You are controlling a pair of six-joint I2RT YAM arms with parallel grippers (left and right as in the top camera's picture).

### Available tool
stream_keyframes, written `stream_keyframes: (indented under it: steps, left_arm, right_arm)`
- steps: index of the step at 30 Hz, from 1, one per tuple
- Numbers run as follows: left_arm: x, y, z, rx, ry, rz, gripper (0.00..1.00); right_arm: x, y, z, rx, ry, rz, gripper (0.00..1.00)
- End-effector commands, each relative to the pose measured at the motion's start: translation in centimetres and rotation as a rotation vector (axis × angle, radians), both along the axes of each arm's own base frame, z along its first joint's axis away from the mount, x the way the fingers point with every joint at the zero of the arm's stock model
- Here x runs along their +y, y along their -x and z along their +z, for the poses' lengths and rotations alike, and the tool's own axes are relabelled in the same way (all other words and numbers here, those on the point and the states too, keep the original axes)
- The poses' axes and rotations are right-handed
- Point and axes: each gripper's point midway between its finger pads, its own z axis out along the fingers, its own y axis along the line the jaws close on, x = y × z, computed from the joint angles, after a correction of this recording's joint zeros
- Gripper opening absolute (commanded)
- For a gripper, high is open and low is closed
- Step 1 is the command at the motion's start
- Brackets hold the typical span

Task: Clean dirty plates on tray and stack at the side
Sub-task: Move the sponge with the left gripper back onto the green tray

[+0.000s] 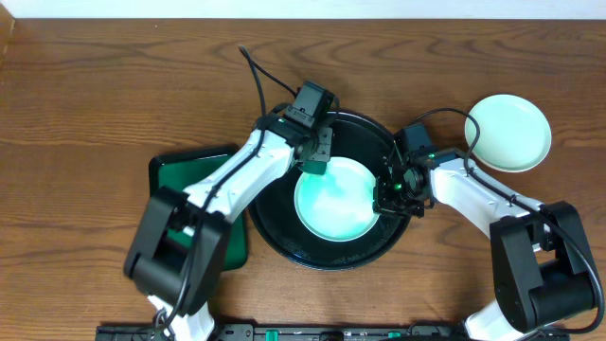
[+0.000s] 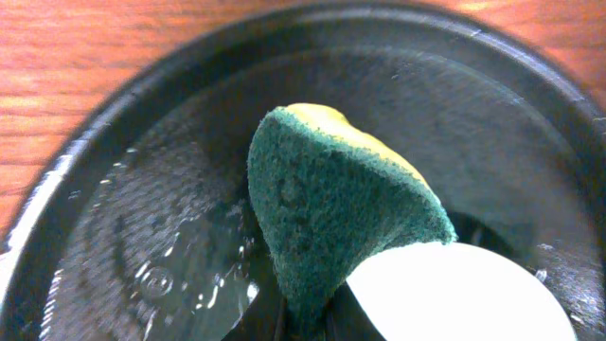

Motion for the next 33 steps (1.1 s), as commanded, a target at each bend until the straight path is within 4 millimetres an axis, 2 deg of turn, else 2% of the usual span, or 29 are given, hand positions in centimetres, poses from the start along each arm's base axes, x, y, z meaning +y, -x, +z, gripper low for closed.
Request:
stream_keyframes:
  steps: [1, 6, 9, 12, 14, 17, 18, 19, 23, 28, 29, 30, 33]
  left_arm:
    - [0.4, 0.3, 4.3, -0.079, 0.028, -0.015, 0.07]
    - [1.8, 1.9, 7.4, -0.099, 0.019, -0.01, 0.07]
    - [3.9, 3.6, 7.5, -0.033, -0.018, 0.035, 0.07]
    - [8.3, 5.6, 6.0, 0.097, -0.109, 0.177, 0.07]
    - [10.9, 6.9, 5.3, 0.181, -0.145, 0.251, 0.07]
    - [14.0, 8.2, 4.9, 0.269, -0.176, 0.335, 0.07]
    - [14.8, 8.4, 4.8, 0.287, -0.182, 0.355, 0.07]
    - [15.5, 8.6, 4.8, 0.303, -0.186, 0.376, 0.07]
    - [18.1, 9.3, 4.7, 0.351, -0.193, 0.448, 0.07]
    - [19.9, 10.1, 4.6, 0.408, -0.176, 0.467, 0.07]
    - [20.1, 10.2, 4.6, 0.415, -0.177, 0.475, 0.07]
    - [20.5, 10.5, 4.5, 0.426, -0.178, 0.486, 0.07]
    - [20.9, 10.9, 4.4, 0.446, -0.183, 0.492, 0.07]
  right_arm:
    - [-3.3, 1.4, -2.3, 0.039, 0.16, -0.006, 0.01]
    - [-3.3, 1.3, -2.3, 0.037, 0.16, -0.004, 0.01]
    - [-3.2, 1.1, -2.3, 0.03, 0.157, -0.004, 0.05]
    - [-2.9, 0.6, -2.3, 0.006, 0.145, -0.006, 0.25]
    - [-2.6, 0.2, -2.2, -0.006, 0.129, -0.007, 0.33]
    - [-1.9, -0.3, -2.0, -0.025, 0.088, -0.006, 0.61]
    - [-1.8, -0.5, -2.0, -0.033, 0.082, -0.006, 0.65]
    - [-1.6, -0.8, -1.9, -0.044, 0.075, -0.007, 0.66]
    - [-1.3, -1.6, -1.9, -0.076, 0.064, -0.029, 0.61]
    - [-1.0, -2.5, -1.9, -0.098, 0.051, -0.068, 0.41]
    - [-1.0, -2.7, -1.9, -0.103, 0.049, -0.072, 0.35]
    - [-0.9, -2.8, -2.0, -0.105, 0.049, -0.08, 0.24]
    - [-0.9, -2.9, -2.2, -0.101, 0.05, -0.094, 0.02]
